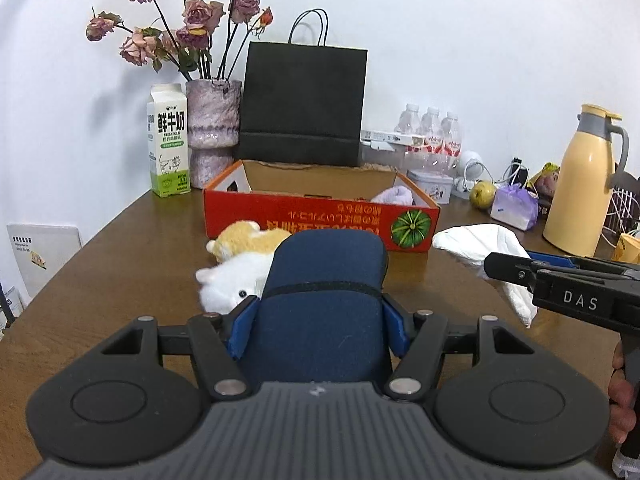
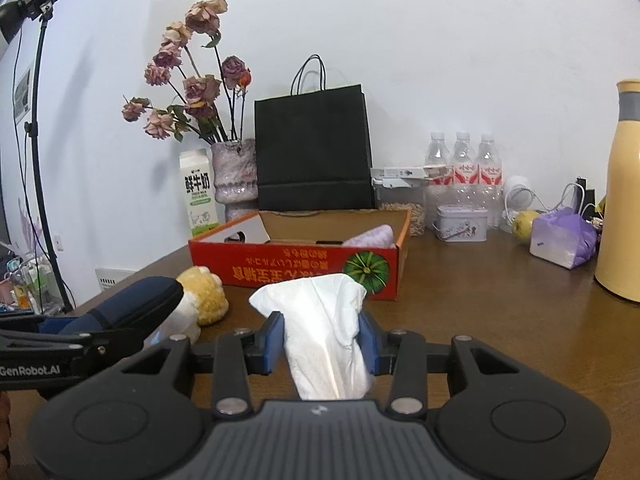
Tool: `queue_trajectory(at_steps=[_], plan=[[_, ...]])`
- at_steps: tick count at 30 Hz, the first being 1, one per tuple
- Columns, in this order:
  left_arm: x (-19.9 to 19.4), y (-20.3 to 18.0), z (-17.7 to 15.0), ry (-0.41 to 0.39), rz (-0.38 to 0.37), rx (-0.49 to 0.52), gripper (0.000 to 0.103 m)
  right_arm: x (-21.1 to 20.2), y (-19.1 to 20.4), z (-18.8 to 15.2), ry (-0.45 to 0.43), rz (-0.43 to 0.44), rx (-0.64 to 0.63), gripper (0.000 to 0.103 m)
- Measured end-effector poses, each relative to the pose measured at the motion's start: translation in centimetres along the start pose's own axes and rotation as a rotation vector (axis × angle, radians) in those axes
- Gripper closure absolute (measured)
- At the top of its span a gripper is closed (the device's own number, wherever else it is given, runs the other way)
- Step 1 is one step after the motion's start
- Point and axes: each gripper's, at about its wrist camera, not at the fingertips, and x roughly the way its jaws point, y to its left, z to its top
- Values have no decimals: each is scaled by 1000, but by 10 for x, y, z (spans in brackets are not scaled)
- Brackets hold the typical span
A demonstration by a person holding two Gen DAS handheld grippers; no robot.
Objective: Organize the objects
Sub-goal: 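Carry the tissue and navy case with both tools toward the box, then lower both tools into the box and open them to drop the items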
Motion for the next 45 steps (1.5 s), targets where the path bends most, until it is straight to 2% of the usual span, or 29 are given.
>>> queue_trajectory(at_steps=[13,37,45], plan=[[15,16,28,-22,-5,-5,39,16,17,30,-26,20,3,64],[89,29,88,-42,7,-8,39,94,25,72,-22,23,6,64],[108,30,105,-83,16,-36,39,118,29,91,-58,17,8,64]])
